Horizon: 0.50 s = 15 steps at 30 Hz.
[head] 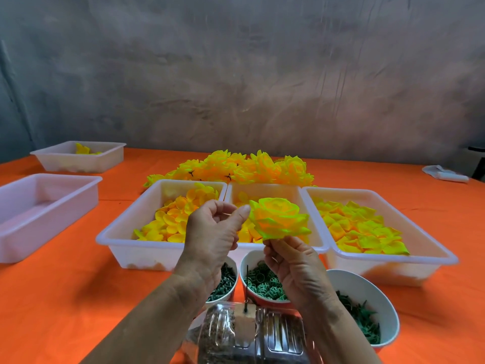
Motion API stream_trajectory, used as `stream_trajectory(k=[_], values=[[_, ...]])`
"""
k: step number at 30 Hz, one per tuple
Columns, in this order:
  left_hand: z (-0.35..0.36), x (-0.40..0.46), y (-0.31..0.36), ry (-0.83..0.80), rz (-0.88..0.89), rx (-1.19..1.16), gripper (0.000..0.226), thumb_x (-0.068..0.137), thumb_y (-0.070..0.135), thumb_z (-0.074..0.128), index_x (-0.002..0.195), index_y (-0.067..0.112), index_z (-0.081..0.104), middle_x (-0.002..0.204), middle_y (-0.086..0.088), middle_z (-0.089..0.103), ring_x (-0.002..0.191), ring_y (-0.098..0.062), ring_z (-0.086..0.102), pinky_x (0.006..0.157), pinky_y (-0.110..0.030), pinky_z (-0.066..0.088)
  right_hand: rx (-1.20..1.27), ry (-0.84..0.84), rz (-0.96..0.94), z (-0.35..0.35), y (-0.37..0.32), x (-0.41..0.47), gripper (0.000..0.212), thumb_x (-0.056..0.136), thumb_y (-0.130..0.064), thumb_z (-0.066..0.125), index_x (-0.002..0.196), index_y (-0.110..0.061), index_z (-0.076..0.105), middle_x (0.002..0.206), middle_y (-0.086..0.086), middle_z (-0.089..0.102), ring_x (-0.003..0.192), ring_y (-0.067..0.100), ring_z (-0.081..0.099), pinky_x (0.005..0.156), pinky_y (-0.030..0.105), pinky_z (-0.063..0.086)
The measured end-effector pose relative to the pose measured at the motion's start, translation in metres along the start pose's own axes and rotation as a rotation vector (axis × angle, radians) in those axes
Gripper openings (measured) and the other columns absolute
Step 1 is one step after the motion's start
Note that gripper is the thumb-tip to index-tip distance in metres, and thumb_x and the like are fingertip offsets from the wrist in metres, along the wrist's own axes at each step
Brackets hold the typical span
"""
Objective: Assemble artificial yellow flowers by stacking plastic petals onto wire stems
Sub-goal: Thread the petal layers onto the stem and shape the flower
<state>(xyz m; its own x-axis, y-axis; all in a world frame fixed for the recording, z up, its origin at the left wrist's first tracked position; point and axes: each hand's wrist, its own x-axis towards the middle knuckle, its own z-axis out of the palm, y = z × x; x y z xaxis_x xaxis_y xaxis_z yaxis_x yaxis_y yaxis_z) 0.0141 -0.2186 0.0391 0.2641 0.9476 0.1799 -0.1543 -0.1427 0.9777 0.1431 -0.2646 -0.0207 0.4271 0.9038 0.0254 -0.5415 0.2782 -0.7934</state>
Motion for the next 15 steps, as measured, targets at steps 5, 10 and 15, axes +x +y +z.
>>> stream_trajectory(k=[5, 10, 15], values=[[0.001, -0.002, 0.007, -0.186, -0.199, 0.03, 0.029, 0.081, 0.035, 0.069, 0.07, 0.008, 0.064, 0.05, 0.003, 0.054, 0.038, -0.006, 0.04, 0.038, -0.016, 0.034, -0.154, 0.012, -0.183, -0.002, 0.001, 0.0, 0.011, 0.068, -0.008, 0.065, 0.063, -0.011, 0.074, 0.062, 0.003, 0.068, 0.055, 0.01, 0.062, 0.059, 0.02, 0.054], [-0.006, 0.003, 0.008, -0.232, -0.403, 0.039, 0.035, 0.089, 0.037, 0.06, 0.065, 0.012, 0.063, 0.05, 0.001, 0.058, 0.037, -0.007, 0.045, 0.036, -0.017, 0.036, -0.308, -0.023, -0.28, -0.007, -0.002, -0.003, 0.013, 0.067, -0.016, 0.068, 0.074, -0.021, 0.078, 0.065, 0.001, 0.07, 0.061, 0.01, 0.062, 0.064, 0.022, 0.054], [-0.009, 0.005, 0.008, -0.288, -0.487, 0.023, 0.021, 0.088, 0.017, 0.063, 0.069, 0.009, 0.061, 0.05, 0.0, 0.056, 0.037, -0.007, 0.044, 0.034, -0.015, 0.034, -0.377, -0.044, -0.297, -0.007, -0.001, -0.005, 0.01, 0.07, -0.017, 0.069, 0.074, -0.019, 0.077, 0.065, 0.002, 0.07, 0.062, 0.011, 0.061, 0.064, 0.022, 0.054]])
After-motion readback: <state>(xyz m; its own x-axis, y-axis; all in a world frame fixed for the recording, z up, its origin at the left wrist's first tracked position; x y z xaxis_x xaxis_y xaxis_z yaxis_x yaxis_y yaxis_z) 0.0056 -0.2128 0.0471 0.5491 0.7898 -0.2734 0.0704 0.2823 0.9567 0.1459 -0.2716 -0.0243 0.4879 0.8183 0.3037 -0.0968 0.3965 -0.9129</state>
